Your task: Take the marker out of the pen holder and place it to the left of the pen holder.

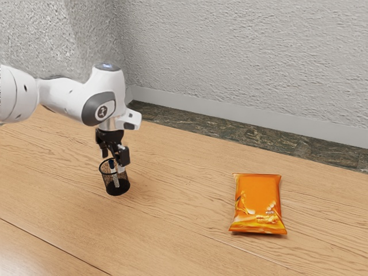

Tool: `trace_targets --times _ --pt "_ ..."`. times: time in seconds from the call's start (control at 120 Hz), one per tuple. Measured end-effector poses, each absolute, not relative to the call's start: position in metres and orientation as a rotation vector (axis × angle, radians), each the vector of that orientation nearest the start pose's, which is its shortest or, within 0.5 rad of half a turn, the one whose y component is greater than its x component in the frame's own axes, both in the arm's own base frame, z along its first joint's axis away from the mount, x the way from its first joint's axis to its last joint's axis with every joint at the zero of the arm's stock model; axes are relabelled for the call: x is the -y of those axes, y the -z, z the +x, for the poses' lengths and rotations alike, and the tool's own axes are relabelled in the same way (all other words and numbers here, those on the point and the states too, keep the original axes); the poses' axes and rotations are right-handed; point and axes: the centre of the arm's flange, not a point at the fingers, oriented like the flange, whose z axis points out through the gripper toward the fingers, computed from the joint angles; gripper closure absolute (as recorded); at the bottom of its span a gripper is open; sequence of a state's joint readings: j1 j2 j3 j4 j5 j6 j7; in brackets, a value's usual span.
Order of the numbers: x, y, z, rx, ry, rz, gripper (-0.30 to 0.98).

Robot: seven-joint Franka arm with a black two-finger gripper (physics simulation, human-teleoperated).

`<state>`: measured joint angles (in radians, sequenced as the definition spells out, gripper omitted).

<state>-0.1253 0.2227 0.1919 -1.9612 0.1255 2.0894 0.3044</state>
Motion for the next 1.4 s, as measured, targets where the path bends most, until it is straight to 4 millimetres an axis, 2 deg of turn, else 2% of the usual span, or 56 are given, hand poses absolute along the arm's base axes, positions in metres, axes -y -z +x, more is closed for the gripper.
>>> trace_targets --times 0.208,0.258,0.367,0.45,0.558,0.7,0.767,0.808,0.983,1.058,1.092,1.125,1.183,1.217,1.267,1.325,1.4 --pt "-0.041 -0.351 0.586 -0.533 -0.161 -2.91 0.01" --pt "-0.041 -0.35 0.585 -0.539 -0.161 -2.906 0.09" --pt "-0.041 -0.349 0.585 -0.545 -0.157 -2.903 0.38" --pt "-0.041 -0.352 0.585 -0.548 -0.15 -2.902 0.54" --pt "-0.041 -0.356 0.584 -0.549 -0.148 -2.901 0.65" --pt "-0.043 -0.367 0.581 -0.543 -0.147 -2.899 0.72" --pt "-0.047 -0.386 0.578 -0.525 -0.129 -2.9 0.74" --pt "-0.053 -0.405 0.575 -0.505 -0.109 -2.901 0.75" --pt "-0.078 -0.536 0.572 -0.383 0.014 -2.893 0.78" --pt "-0.093 -0.555 0.579 -0.316 -0.056 -2.896 0.78" --pt "-0.106 -0.551 0.586 -0.264 -0.124 -2.9 0.78" --pt "-0.128 -0.541 0.591 -0.191 -0.209 -2.906 0.78" --pt "-0.172 -0.514 0.593 -0.043 -0.381 -2.926 0.79" --pt "-0.191 -0.495 0.592 0.028 -0.488 -2.936 0.79" --pt "-0.202 -0.465 0.591 0.097 -0.659 -2.933 0.79" --pt "-0.205 -0.427 0.595 0.157 -0.867 -2.89 0.79" --pt "-0.217 -0.374 0.587 0.251 -1.14 -2.788 0.79"
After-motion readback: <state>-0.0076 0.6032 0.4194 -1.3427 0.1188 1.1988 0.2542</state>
